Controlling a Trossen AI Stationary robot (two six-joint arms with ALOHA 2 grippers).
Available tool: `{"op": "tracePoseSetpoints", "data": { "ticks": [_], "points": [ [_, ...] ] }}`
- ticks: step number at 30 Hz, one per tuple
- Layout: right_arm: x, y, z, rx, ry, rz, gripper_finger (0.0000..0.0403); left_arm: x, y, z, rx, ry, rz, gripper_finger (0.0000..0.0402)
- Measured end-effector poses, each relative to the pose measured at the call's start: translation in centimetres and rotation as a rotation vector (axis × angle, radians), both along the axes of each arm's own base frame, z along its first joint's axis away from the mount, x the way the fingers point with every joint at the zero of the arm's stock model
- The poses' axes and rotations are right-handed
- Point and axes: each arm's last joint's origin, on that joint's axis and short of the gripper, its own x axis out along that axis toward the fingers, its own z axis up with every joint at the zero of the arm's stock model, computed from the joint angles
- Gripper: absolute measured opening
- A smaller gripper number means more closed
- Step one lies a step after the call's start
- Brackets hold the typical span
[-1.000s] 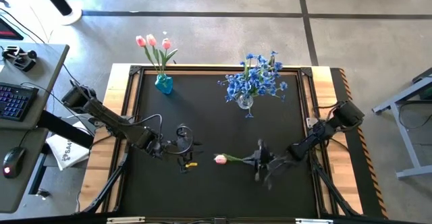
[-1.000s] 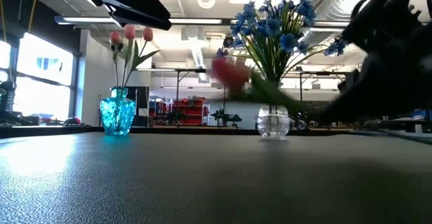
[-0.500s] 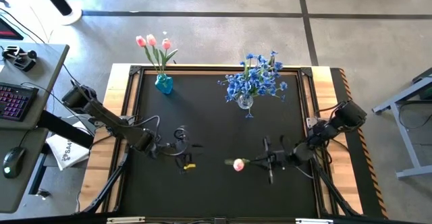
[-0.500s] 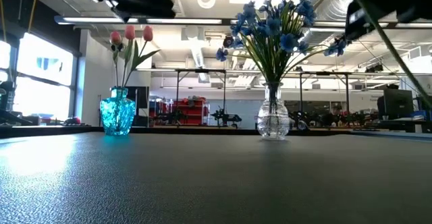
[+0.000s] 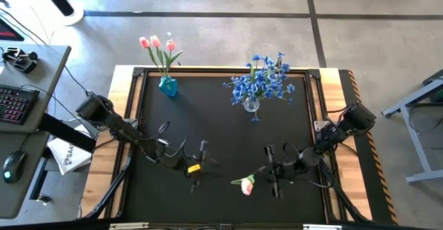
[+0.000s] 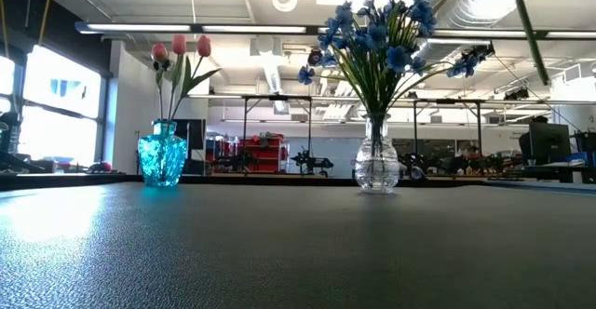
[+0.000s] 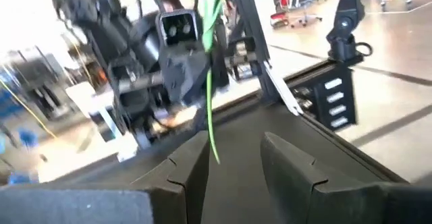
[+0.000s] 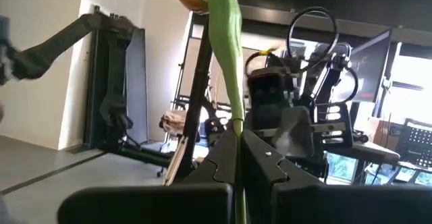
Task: Sort flowers into vase by color
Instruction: Put the pink flower into the blue vase
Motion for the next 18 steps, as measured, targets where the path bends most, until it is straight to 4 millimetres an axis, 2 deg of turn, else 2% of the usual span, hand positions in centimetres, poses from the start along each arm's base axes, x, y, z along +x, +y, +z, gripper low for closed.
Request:
{"op": "tracePoseSetpoints", "data": {
  "ticks": [8,13,18],
  "points": [
    [0.9,-0.7,0.3,0.015,0.000,-0.034,0.0001,3.2,-1.3,1.3,0.014,-0.054,0.032,0.0128],
    [1.1,-1.0,0.1,0.025,0.013,-0.038,0.0000,4.5,-1.1,2.1,-0.042,-0.076,0.049,0.0150],
    [1.1,-1.0,0.1,0.025,0.014,-0.040,0.0000,5.6,-0.7,2.1,-0.072,-0.073,0.066,0.0172]
  ]
}}
